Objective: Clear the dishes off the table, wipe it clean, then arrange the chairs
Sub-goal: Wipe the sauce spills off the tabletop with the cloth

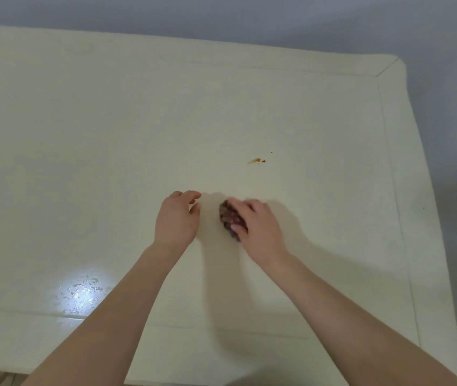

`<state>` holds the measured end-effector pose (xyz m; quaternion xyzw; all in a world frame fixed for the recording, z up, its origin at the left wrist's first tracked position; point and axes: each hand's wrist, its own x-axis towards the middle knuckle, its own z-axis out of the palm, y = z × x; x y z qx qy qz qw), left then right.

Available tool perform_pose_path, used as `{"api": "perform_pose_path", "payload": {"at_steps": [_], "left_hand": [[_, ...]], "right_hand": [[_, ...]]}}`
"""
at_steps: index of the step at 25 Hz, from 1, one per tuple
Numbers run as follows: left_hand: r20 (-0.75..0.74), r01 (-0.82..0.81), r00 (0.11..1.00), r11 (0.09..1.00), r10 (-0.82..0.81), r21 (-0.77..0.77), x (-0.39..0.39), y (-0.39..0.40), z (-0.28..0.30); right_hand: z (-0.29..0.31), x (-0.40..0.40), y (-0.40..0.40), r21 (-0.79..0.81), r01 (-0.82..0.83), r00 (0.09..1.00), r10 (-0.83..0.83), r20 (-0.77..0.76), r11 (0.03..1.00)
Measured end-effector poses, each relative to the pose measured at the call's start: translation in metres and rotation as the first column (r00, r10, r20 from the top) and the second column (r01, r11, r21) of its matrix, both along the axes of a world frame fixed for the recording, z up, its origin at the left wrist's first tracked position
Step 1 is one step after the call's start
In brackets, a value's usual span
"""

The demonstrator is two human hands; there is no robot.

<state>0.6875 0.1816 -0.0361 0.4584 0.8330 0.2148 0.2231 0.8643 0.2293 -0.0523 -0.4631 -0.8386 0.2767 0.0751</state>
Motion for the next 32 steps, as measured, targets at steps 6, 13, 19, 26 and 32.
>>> {"api": "perform_pose_path", "payload": {"at_steps": [6, 13, 19, 26, 32], "left_hand": [[-0.1, 0.327, 0.937, 0.941, -0.334, -0.082, 0.053, 0.007, 0.014], [-0.353, 0.563, 0.725, 0.804, -0.592, -0.192, 0.037, 0.072, -0.007], [-0.34, 0.318, 0.868, 0.931, -0.361, -0.177, 0.037, 0.122, -0.007], [-0.267, 0.634, 0.737, 0.772, -0.621, -0.045, 0.035, 0.092, -0.017], [-0.214, 0.402, 0.891, 0.915, -0.4, -0.034, 0.044, 0.183, -0.021]], "right_hand": [[0.006, 0.032, 0.049, -0.157, 0.291, 0.95, -0.305, -0.072, 0.944], [-0.012, 0.085, 0.093, 0.123, 0.267, 0.886, -0.294, 0.357, 0.956], [-0.018, 0.079, 0.105, 0.161, 0.255, 0.877, -0.298, 0.377, 0.954], [-0.016, 0.079, 0.107, 0.127, 0.241, 0.887, -0.271, 0.374, 0.962], [-0.017, 0.078, 0.107, 0.106, 0.261, 0.888, -0.281, 0.364, 0.96]]}}
